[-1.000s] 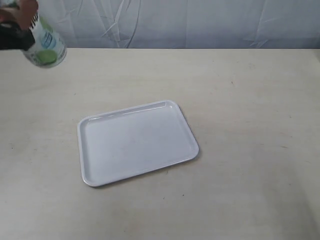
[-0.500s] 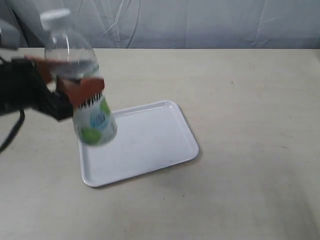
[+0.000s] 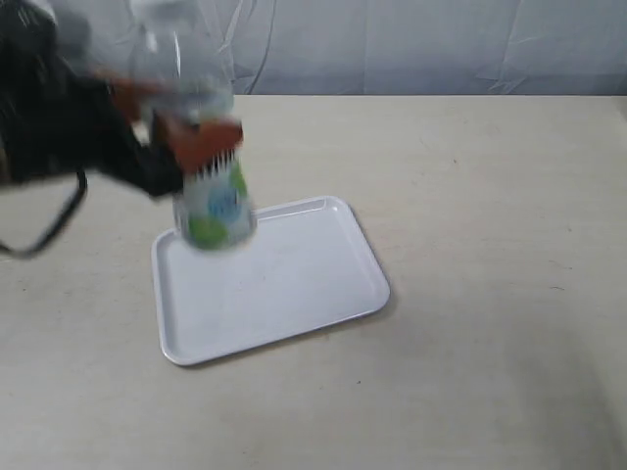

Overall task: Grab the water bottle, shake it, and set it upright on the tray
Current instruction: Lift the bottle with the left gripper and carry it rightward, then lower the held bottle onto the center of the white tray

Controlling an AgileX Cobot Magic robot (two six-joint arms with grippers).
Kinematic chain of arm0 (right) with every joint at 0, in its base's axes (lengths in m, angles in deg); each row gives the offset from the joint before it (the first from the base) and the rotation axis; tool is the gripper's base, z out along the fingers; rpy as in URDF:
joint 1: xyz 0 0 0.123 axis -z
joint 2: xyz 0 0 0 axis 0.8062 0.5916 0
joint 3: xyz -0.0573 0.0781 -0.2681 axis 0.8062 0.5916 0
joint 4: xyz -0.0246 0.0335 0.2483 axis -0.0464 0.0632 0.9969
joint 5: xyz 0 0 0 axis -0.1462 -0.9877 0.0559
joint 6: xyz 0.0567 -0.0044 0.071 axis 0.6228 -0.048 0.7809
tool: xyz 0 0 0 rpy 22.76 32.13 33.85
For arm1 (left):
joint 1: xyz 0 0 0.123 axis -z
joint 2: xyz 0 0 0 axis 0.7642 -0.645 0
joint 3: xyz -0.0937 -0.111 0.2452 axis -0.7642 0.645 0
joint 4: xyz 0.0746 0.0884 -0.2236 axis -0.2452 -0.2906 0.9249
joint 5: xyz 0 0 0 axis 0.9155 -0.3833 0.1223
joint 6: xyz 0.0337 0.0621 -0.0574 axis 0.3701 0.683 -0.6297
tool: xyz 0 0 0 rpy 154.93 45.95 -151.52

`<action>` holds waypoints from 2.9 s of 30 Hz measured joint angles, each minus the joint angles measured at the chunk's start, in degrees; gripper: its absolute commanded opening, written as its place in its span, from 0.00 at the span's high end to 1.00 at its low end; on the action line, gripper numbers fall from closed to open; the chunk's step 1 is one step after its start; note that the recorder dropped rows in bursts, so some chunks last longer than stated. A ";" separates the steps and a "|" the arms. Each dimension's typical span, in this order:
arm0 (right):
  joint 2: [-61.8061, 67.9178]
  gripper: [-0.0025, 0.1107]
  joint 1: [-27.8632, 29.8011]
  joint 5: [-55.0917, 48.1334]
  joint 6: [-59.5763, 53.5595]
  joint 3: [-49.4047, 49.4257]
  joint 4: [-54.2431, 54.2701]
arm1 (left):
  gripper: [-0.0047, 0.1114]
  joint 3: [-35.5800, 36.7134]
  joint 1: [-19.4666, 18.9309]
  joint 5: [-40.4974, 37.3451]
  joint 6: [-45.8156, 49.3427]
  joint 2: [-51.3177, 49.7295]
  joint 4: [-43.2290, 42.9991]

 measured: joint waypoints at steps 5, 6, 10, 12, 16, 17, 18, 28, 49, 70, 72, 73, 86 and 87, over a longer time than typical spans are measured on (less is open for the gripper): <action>0.00 0.94 0.00 0.00 0.00 0.08 0.71 | 0.96 -5.26 0.00 -3.47 -7.37 3.06 -3.02; 0.00 0.94 0.00 0.00 0.00 0.08 0.71 | 0.96 -3.42 0.00 -4.13 -9.10 1.24 -4.89; 0.00 0.94 0.00 0.00 0.00 0.13 0.71 | 0.96 1.00 0.00 -12.61 -9.11 -5.62 -10.41; 0.00 0.94 0.00 0.00 0.00 0.13 0.71 | 0.96 -2.40 0.18 -28.64 -5.54 -4.28 -10.07; 0.00 0.94 0.00 0.00 0.00 0.13 0.80 | 0.96 -4.00 -2.61 -34.21 -7.15 -4.18 -5.78; 0.00 0.94 0.00 0.00 0.00 0.21 0.95 | 0.96 -3.74 -2.19 -26.80 -7.75 -4.60 -4.68; 0.00 0.94 0.00 0.00 0.00 0.21 1.07 | 0.96 -3.63 1.82 -13.50 -8.31 -5.62 -3.84; 0.00 0.94 0.00 0.00 0.00 0.21 1.09 | 0.96 -3.95 20.02 -22.35 -19.25 -8.46 -8.30; 0.00 0.94 0.00 0.00 0.00 0.21 1.19 | 0.96 -5.06 14.93 -26.84 -20.24 -10.23 -7.71; 0.00 0.94 0.00 0.00 0.00 0.21 1.19 | 0.96 -4.57 15.33 -11.36 35.52 -25.08 39.35; 0.00 0.94 0.00 0.00 0.00 0.21 1.19 | 0.96 -4.57 15.33 -11.36 37.31 -25.20 40.36; 0.00 0.94 0.00 0.00 0.00 0.21 1.19 | 0.96 -4.57 15.33 -11.36 38.00 -25.30 40.73; 0.00 0.94 0.00 0.00 0.00 0.21 1.19 | 0.96 -4.57 15.33 -10.79 41.56 -29.00 41.11; 0.00 0.94 0.00 0.00 0.00 0.21 1.19 | 0.96 -4.57 15.33 -10.28 41.71 -29.27 41.11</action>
